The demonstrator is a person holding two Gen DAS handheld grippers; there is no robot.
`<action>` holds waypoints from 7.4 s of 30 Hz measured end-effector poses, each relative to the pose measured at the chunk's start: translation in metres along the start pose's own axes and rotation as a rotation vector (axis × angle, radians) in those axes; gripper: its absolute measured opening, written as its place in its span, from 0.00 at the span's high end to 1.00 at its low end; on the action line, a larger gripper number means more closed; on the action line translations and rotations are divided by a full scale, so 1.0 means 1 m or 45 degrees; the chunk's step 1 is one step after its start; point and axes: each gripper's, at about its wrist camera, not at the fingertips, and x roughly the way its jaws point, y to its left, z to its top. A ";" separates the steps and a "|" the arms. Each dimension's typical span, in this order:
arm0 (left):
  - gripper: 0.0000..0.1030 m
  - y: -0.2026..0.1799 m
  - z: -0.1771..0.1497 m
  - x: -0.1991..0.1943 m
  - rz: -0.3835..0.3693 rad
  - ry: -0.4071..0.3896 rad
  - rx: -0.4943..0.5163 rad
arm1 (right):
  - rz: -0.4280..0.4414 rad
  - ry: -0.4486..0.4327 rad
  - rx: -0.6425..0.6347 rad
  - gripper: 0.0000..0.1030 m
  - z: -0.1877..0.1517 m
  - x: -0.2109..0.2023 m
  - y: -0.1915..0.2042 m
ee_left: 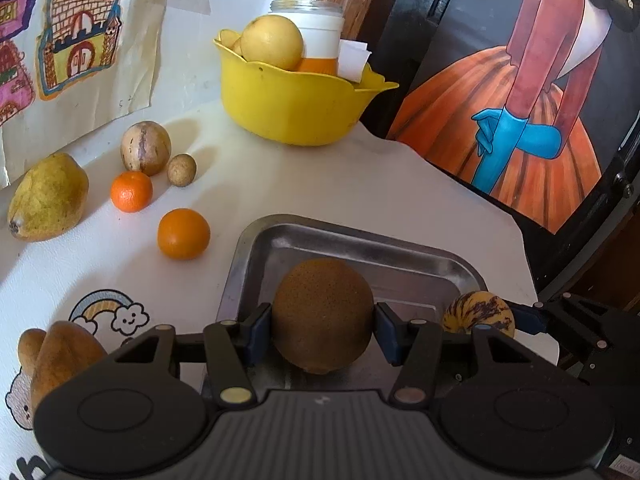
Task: Organize fruits
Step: 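Carry the kiwi in the left tool while the right tool carries the melon to the tray, then open the right tool releasing the melon while the left tool releases the kiwi onto the tray, then lift both tools away from the tray toward the remaining fruits, then grasp the yellow pear with the right tool while the left tool grasps a pink striped melon, then carry the pear in the right tool while the left tool carries the melon over the tray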
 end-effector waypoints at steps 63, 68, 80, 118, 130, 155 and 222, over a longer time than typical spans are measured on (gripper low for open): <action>0.00 0.038 -0.211 -0.266 0.563 -0.248 0.047 | 0.233 -0.021 0.322 0.00 -0.124 -0.219 0.122; 0.00 0.059 -0.205 -0.265 0.575 -0.227 0.002 | 0.259 0.011 0.321 0.00 -0.112 -0.212 0.129; 0.00 0.112 -0.165 -0.248 0.593 -0.204 -0.132 | 0.342 -0.025 0.222 0.00 -0.064 -0.182 0.144; 0.02 0.180 -0.040 -0.125 0.424 -0.296 -0.149 | 0.370 -0.037 -0.072 0.29 0.049 -0.013 0.169; 0.14 0.185 -0.039 -0.113 0.432 -0.278 -0.191 | 0.379 -0.035 -0.075 0.43 0.051 -0.004 0.173; 0.50 0.183 -0.037 -0.110 0.388 -0.272 -0.213 | 0.396 -0.020 -0.021 0.45 0.054 0.004 0.173; 0.52 -0.009 -0.082 -0.093 0.082 -0.124 0.053 | 0.132 -0.105 0.155 0.47 -0.046 -0.079 0.011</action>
